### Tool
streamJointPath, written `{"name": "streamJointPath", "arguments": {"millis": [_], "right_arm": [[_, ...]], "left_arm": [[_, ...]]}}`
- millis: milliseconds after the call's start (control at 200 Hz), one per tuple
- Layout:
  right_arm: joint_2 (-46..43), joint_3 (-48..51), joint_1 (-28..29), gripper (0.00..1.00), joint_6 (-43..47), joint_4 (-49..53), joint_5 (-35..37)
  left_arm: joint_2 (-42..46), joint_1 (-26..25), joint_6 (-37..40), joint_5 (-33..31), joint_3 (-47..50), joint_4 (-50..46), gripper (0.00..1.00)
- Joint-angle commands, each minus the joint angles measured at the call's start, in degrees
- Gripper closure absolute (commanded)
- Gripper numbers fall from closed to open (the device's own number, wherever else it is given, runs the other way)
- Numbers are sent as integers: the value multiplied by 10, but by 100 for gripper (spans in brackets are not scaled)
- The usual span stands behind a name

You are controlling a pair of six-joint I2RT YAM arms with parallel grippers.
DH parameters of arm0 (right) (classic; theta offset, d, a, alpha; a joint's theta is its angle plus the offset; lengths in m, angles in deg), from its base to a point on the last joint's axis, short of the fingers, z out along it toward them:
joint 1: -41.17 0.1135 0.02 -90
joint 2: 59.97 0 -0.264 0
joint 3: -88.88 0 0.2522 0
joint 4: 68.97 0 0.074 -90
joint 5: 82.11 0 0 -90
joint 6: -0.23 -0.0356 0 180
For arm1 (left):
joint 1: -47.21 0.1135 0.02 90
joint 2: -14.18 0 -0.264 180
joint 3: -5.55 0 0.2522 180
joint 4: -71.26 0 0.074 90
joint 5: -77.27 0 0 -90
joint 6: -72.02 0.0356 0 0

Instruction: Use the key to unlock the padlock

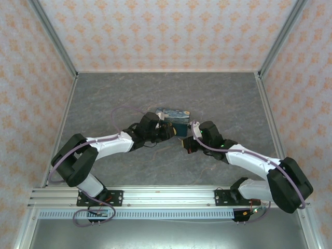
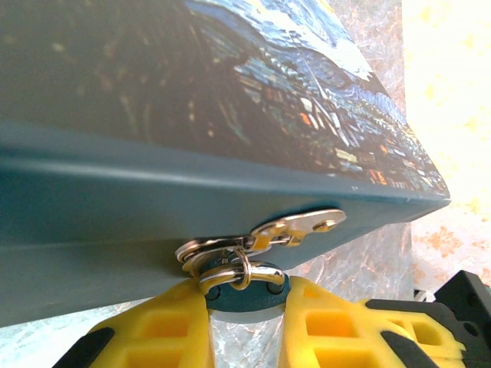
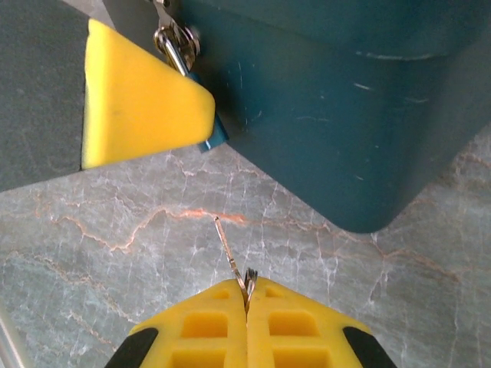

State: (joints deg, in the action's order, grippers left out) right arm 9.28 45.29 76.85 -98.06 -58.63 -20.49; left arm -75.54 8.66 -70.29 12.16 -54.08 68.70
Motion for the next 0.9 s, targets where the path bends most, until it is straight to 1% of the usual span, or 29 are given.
{"name": "streamJointPath", "arguments": {"millis": [0, 85, 270, 581, 896], "right_arm": [[5, 13, 10, 100, -6, -57, 24], [6, 19, 20, 100, -9, -73, 41], [7, 24, 22, 100, -9, -91, 59], [13, 20, 22, 100, -8, -97, 70], [18, 11, 22, 100, -6, -102, 74]], "left_arm": [[22, -6, -34, -4, -24, 1, 83], [20, -9, -44, -6, -28, -5, 83], [16, -14, -58, -6, -38, -11, 84], [13, -16, -51, 1, -47, -13, 84], [9, -20, -35, 4, -59, -34, 84]]}}
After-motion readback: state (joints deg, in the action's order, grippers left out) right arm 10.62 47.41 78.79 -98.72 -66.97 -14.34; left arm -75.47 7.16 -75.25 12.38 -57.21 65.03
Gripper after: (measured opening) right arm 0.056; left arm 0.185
